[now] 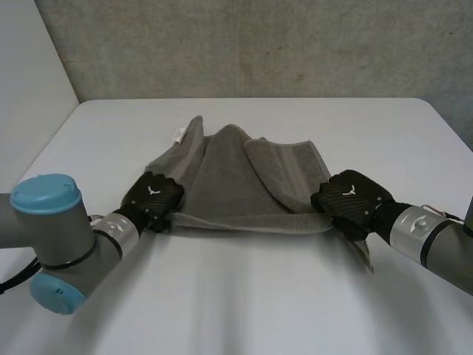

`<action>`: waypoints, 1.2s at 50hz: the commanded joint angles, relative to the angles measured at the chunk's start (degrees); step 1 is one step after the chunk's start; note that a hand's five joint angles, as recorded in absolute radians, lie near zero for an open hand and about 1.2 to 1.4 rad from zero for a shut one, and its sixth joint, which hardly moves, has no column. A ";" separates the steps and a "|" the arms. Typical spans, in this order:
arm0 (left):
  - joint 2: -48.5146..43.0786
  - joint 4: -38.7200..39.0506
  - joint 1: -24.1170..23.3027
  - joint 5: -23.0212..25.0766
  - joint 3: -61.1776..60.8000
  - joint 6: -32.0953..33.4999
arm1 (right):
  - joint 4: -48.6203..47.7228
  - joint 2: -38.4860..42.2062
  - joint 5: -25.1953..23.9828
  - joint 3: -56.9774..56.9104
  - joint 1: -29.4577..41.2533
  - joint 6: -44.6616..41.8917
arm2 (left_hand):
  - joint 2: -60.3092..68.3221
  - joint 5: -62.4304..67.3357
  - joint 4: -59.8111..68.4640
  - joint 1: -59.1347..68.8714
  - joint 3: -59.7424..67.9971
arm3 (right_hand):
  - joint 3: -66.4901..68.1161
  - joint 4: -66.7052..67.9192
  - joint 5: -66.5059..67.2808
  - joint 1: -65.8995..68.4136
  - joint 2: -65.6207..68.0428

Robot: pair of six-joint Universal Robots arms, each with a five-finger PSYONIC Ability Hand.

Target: Fold the towel.

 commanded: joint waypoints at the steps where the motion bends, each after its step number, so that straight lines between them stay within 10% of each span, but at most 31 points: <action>1: -0.53 4.07 0.12 -6.91 -0.58 -0.09 | -0.19 -0.07 -0.28 -0.57 -1.17 3.09 | -2.56 -1.73 -2.86 -2.07 -2.97 | 3.86 3.37 4.68 5.14 4.94; 15: 0.43 5.83 0.74 -8.32 -2.07 0.09 | -0.19 1.07 4.64 -3.29 -6.27 8.19 | 0.30 1.13 0.00 0.79 -0.12 | 3.86 3.37 4.68 5.14 4.94; 25: 1.75 5.30 0.56 -7.88 -2.87 -0.18 | -0.28 2.39 4.82 -2.59 -5.57 10.30 | 34.08 34.92 33.79 34.58 33.67 | 3.86 3.37 4.68 5.14 4.94; 27: 2.37 5.30 0.56 -7.88 -2.87 -0.26 | -0.19 2.48 4.82 -2.41 -5.39 12.66 | 34.08 34.92 33.79 34.58 33.67 | -30.17 -30.66 -29.36 -28.90 -29.09; 33: 2.90 5.30 0.83 -7.97 -3.31 -0.53 | 0.25 1.60 4.82 -1.36 -5.30 15.30 | 34.08 34.92 33.79 34.58 33.67 | -54.26 -54.74 -53.44 -52.98 -53.17; 60: 5.44 3.28 3.73 -7.97 -3.22 -3.16 | -11.00 -4.56 5.17 12.35 -9.70 15.92 | 34.08 34.92 33.79 34.58 33.67 | -47.57 -48.06 -46.75 -46.29 -46.49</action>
